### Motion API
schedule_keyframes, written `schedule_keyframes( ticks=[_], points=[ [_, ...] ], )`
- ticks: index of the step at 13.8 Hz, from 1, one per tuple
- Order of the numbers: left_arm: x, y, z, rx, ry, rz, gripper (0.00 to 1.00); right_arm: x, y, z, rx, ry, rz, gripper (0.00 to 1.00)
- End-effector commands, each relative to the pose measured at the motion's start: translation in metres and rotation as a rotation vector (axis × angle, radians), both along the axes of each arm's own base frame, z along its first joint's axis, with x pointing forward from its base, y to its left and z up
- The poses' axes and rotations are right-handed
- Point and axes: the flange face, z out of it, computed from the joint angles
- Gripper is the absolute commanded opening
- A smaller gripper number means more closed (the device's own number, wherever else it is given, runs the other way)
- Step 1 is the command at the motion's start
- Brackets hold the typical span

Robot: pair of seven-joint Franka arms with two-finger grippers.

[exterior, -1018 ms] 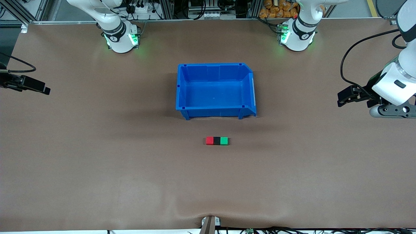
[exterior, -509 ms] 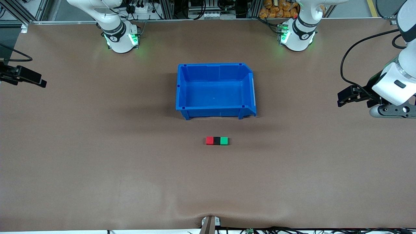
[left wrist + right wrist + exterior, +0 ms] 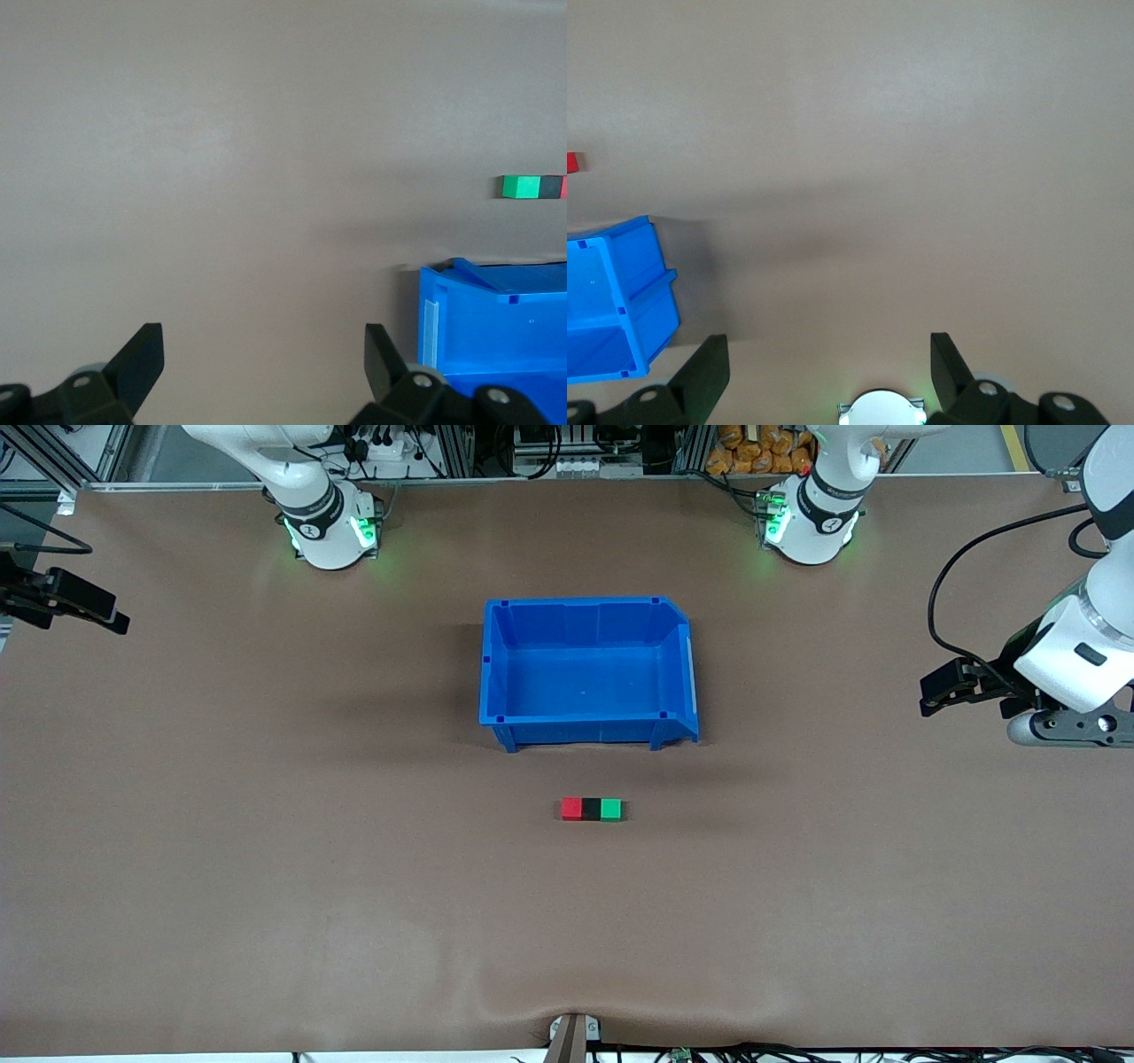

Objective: Attach green and red cubes to black cube

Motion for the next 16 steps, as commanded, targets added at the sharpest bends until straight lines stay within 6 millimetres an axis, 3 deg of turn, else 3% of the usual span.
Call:
schedule_keyframes(
  ticks=[1,4,16],
  points=[
    [-0.002,0.003,0.007,0.014,-0.013,-0.014,1.00,-0.025,0.003,-0.010,-0.023,-0.032,0.017,1.00],
    [-0.002,0.003,0.007,0.014,-0.013,-0.014,1.00,-0.022,0.012,-0.011,-0.076,-0.033,0.085,1.00],
    [-0.002,0.003,0.007,0.014,-0.013,-0.014,1.00,-0.012,0.006,-0.005,-0.073,-0.106,0.058,1.00]
  ],
)
